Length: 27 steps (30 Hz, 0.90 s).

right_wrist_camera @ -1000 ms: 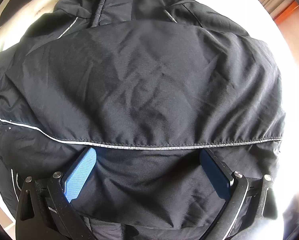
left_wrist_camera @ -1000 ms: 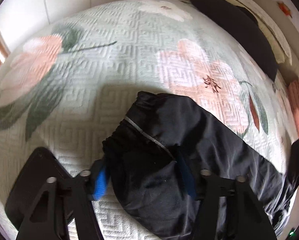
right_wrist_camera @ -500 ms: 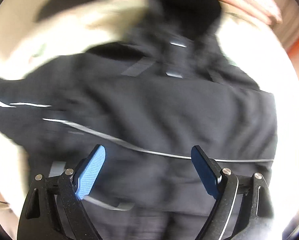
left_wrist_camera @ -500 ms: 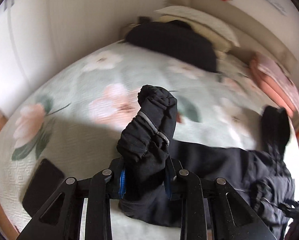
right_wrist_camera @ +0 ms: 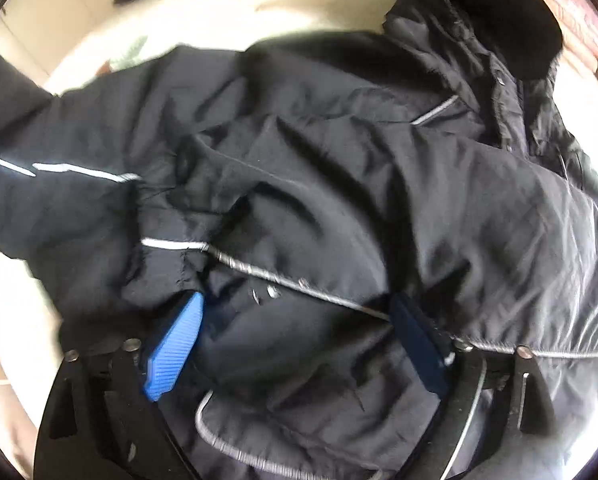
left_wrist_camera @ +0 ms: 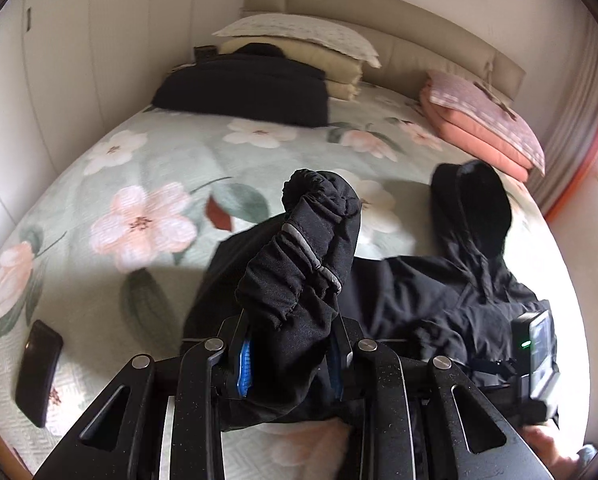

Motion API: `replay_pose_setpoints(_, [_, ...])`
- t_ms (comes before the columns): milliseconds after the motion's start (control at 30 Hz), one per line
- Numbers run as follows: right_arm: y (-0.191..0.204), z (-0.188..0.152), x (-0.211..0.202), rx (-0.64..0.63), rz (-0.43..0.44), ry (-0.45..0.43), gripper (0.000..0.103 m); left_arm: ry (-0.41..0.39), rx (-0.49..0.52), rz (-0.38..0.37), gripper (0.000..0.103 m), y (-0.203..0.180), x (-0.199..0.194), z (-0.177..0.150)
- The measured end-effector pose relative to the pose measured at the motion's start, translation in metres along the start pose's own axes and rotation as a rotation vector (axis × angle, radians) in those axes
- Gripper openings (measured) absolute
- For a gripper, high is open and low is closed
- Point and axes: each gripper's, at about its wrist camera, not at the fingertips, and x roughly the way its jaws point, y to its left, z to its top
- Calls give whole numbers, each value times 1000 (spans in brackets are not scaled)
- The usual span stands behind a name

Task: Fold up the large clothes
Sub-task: 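Grasp the other sleeve cuff with the left tool and lift it, then lay the held cuff across the jacket front over the first sleeve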

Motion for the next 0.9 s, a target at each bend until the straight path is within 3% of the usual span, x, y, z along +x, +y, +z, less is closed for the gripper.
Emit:
replay_pose_setpoints(233, [-68, -56, -63, 131, -43, -54, 91, 51, 68, -72, 29, -94, 24, -29])
replay_pose_setpoints(500, [-171, -110, -132, 327, -124, -82, 91, 109, 225, -294, 29, -260, 43, -50])
replay_pose_setpoints(600, [-191, -122, -146, 334, -153, -95, 91, 162, 277, -305, 38, -308, 70, -66])
replay_pose_setpoints(667, [-205, -131, -152, 348, -139, -92, 91, 245, 276, -347, 56, -324, 96, -79])
replay_pose_setpoints(767, [-218, -144, -156, 360, -144, -89, 91, 427, 203, -489, 59, -332, 130, -97])
replay_pose_setpoints(900, [-226, -151, -157, 364, -127, -79, 91, 472, 86, -554, 62, -306, 132, -99])
